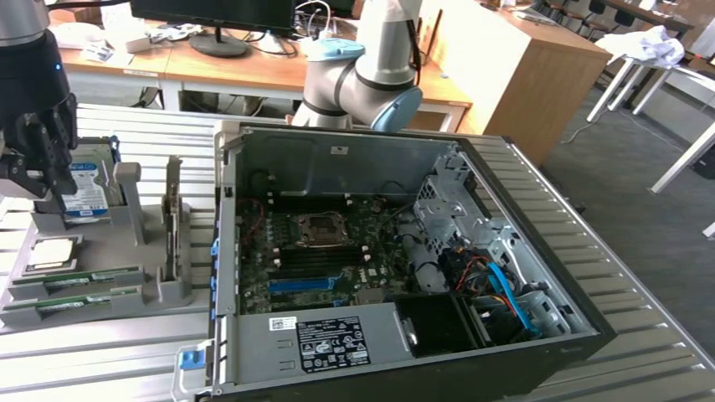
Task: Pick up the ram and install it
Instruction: 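Pick up the ram and move it above insertion slot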
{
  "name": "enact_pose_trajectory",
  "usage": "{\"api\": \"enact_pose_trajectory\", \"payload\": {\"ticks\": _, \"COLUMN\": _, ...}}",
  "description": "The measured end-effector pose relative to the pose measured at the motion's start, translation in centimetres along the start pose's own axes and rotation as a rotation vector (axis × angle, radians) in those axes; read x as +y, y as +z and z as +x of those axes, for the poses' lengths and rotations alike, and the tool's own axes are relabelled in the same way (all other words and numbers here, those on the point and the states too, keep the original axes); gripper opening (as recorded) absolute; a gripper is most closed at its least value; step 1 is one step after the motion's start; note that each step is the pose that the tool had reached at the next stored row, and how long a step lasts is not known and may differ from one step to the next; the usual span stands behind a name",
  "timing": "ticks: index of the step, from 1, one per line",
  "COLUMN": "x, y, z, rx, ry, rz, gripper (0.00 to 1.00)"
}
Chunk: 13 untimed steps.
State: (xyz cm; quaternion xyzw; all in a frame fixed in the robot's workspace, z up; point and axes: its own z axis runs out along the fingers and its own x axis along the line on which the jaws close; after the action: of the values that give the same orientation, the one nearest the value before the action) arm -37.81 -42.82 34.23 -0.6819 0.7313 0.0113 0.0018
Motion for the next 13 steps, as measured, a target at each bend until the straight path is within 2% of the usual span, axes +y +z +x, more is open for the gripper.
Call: {"api": "enact_pose_trajectory", "payload": {"ticks": 13, "x": 0.31, "y": 0.32, "z": 0.12, "rx": -0.0001, "ry": 0.0, "rz": 0.0001, "gripper": 0.36}}
